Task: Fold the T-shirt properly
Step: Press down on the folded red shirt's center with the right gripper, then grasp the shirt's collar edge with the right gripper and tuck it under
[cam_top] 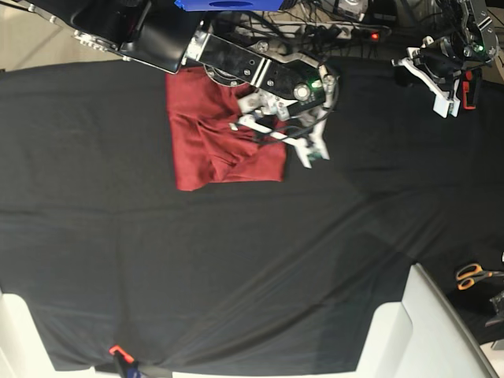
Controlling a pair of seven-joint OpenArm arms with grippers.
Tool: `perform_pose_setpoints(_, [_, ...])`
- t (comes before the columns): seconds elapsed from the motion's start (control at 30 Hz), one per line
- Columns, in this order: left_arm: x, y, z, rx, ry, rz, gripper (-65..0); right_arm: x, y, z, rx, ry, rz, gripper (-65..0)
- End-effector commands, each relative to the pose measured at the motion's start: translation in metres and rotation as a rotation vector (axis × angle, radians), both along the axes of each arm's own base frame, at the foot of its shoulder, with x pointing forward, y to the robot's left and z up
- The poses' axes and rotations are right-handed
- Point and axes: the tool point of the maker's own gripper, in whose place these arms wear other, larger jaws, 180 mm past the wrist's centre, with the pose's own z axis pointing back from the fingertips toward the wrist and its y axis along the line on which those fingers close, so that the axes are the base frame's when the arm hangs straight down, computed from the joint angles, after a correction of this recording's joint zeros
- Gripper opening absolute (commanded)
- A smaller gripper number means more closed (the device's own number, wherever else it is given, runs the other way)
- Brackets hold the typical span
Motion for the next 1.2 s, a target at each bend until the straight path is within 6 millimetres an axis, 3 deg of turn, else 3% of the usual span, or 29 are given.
perform_pose_setpoints(0.0, [0.006,0.006,0.007,0.01,-0.029,-0.003,-65.0,0.011,0.017,0.021,0.06,-0.049,0.009,-28.7])
perform_pose_setpoints(0.3, [0.006,0.009,0.009,0.015,-0.033,0.003,-65.0,0.014,0.039,0.07,0.232,-0.111,0.029,-28.7])
perform_pose_setpoints(0.43, [0.01,0.01,0.01,0.017,-0.052,0.007,-65.0,0.031,0.008,0.095,0.284,-0.11,-0.054,-29.3])
perform_pose_setpoints(0.47, [0.012,0.01,0.011,0.019,-0.069,0.01,-65.0,0.034,-0.006,0.099,0.3,-0.097,-0.099,-31.8])
perform_pose_setpoints(0.53, [0.013,0.01,0.012,0.019,-0.089,0.015,-65.0,0.036,-0.025,0.105,0.328,-0.082,-0.167,-44.4])
perform_pose_setpoints(0.6, [0.014,0.011,0.012,0.021,-0.094,0.016,-65.0,0.038,-0.055,0.102,0.327,-0.078,-0.25,-65.0])
perform_pose_setpoints(0.67, [0.014,0.011,0.012,0.021,-0.094,0.016,-65.0,0.037,-0.081,0.092,0.307,-0.063,-0.328,-62.3])
perform_pose_setpoints(0.77, [0.014,0.011,0.013,0.021,-0.096,0.016,-65.0,0.022,-0.109,0.07,0.256,-0.012,-0.398,-64.8])
perform_pose_setpoints(1.03, [0.017,0.01,0.013,0.02,-0.101,0.015,-65.0,-0.002,-0.127,0.036,0.191,-0.011,-0.433,-64.2])
perform_pose_setpoints(1.17, [0.016,0.011,0.013,0.022,-0.099,0.018,-65.0,-0.005,-0.129,0.031,0.181,-0.007,-0.438,-64.2])
